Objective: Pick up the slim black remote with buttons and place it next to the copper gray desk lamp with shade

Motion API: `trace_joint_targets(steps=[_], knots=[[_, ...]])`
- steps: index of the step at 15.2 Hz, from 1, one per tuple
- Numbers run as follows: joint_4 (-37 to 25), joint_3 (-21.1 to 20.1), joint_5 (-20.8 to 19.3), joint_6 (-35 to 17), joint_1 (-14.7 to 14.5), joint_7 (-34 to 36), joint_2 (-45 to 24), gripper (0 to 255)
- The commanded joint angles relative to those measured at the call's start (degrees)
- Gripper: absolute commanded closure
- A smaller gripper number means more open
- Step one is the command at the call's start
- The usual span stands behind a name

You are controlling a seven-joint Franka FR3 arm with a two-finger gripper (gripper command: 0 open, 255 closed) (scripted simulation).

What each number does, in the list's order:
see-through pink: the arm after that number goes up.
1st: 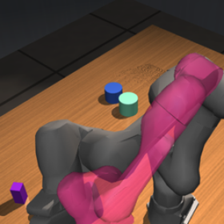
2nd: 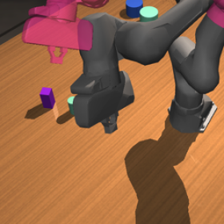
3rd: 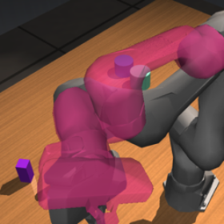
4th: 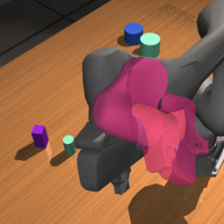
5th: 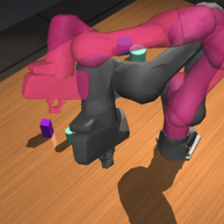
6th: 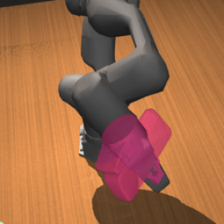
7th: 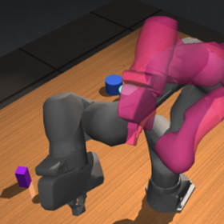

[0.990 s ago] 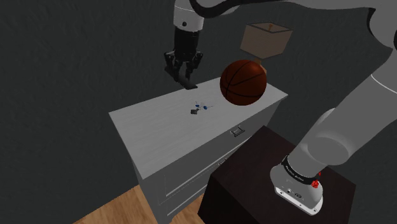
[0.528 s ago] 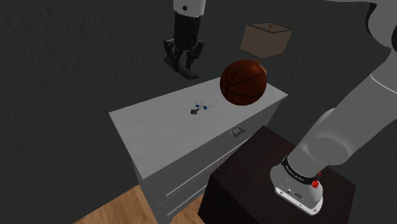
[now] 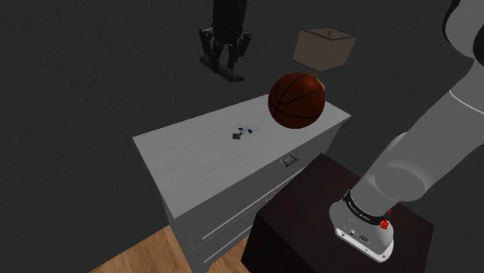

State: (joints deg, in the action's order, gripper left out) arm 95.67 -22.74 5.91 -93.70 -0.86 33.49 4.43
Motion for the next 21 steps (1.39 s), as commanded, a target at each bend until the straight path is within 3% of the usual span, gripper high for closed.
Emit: trace_joint_targets(steps=[1,12,21], knots=[[-2.0,-0.1,-0.2,1.5,0.0,0.3,-0.5,255],[-14.8,-0.6,-1.6,10.9,-0.4,1.9,-4.2,255],[-28.8,-1.6,-3.9,19.8,-1.6,4.0,-9.6,255]])
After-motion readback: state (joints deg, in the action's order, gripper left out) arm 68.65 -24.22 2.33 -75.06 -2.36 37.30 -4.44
